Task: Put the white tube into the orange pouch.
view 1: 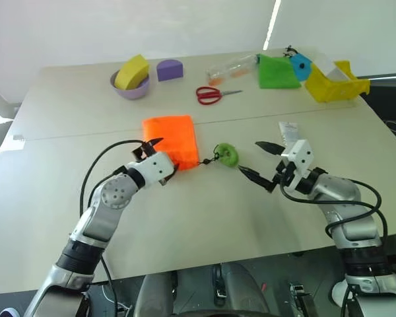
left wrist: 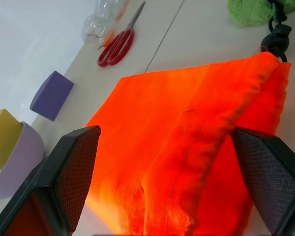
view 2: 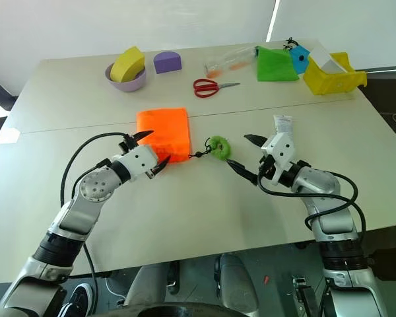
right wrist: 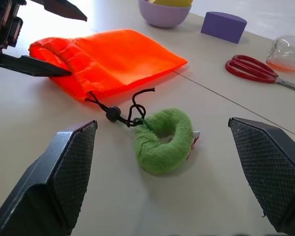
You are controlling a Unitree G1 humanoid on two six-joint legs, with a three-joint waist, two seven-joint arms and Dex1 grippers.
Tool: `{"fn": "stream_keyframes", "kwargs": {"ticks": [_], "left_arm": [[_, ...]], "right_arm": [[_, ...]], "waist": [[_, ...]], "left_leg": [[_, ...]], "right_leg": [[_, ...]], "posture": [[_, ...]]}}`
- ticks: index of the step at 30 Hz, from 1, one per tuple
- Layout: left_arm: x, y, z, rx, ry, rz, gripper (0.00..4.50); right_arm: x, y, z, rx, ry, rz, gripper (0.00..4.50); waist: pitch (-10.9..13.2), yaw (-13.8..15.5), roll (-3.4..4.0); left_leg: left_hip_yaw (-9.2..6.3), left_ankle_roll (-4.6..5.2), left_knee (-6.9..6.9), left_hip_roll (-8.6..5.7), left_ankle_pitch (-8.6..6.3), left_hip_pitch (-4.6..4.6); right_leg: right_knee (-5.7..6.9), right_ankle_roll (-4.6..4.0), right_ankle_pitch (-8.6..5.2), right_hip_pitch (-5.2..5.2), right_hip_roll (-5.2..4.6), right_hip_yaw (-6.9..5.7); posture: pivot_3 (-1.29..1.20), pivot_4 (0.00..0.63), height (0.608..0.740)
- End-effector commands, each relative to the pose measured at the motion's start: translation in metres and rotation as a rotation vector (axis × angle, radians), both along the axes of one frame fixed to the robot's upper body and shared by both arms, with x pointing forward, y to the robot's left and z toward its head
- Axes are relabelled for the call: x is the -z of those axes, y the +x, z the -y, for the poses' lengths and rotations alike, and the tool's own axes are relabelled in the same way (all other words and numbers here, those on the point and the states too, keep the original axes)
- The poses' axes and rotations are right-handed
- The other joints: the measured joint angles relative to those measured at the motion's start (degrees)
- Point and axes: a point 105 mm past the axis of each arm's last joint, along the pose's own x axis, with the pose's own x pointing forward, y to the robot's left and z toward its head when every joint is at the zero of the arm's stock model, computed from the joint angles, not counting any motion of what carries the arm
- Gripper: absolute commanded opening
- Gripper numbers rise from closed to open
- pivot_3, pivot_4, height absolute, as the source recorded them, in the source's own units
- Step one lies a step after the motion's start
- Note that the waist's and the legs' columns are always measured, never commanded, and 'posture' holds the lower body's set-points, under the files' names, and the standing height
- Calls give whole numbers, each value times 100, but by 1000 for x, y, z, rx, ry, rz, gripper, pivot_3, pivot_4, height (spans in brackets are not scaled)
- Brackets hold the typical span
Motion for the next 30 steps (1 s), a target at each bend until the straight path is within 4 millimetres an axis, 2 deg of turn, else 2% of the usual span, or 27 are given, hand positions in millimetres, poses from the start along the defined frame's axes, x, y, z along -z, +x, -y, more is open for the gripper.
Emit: {"fn": "stream_keyframes", "kwargs": {"ticks": [1,4,7,8,9,14,15,21,26,30], "left_arm": [[-7,1,-3,-3,7,39,4466],[-6,0,-3,-5,15,43,4466],[-6,0,-2,-5,-6,37,3722],[-7,0,-1,0,-12,41,3102],[-7,0,0,4,-10,44,2722],[-4,0,-1,2,12,35,133],[-3,-1,-2,1,5,28,19],[-2,-4,-2,11,-33,-3,19],[-1,-27,10,130,-150,-146,19],[-8,-36,4,132,-142,-148,19]], "right_arm": [[-15,-2,-4,-17,1,70,4500],[-16,-1,-3,-15,-2,72,4500],[-17,0,-3,-13,-3,74,4500],[-16,-1,-3,-13,-4,73,4500],[-15,-1,-3,-14,-6,72,4500],[-15,-1,-5,-16,-12,72,4500],[-15,0,-5,-16,-13,74,4500],[-16,2,-3,-11,-22,82,4500],[-14,3,-3,-8,-30,88,4500],[-13,3,-3,-7,-35,92,4500]], "waist": [[0,-2,0],[0,1,0],[0,2,0],[0,2,0],[0,2,0],[0,-1,0],[0,0,0],[0,1,0],[0,-7,0],[0,-3,0]], "left_leg": [[0,0,0,0,0,0],[-1,0,0,1,0,0],[0,0,0,0,0,0],[0,0,1,0,0,0],[0,0,1,0,0,0],[0,0,1,0,0,0],[0,0,1,0,0,0],[0,0,1,0,0,0],[0,0,1,1,0,0],[-1,0,1,1,0,0]], "right_leg": [[0,0,0,0,0,0],[0,0,0,0,1,0],[0,0,0,0,0,0],[0,1,1,0,0,0],[0,1,1,0,0,0],[1,1,1,0,1,0],[1,1,1,0,1,0],[1,1,1,0,1,0],[1,1,1,0,0,0],[1,1,1,0,1,1]], "posture": [[0,150,740],[0,150,740],[0,150,740],[0,150,740],[0,150,740],[0,150,740],[0,150,740],[0,150,740],[0,150,740],[0,150,740]]}}
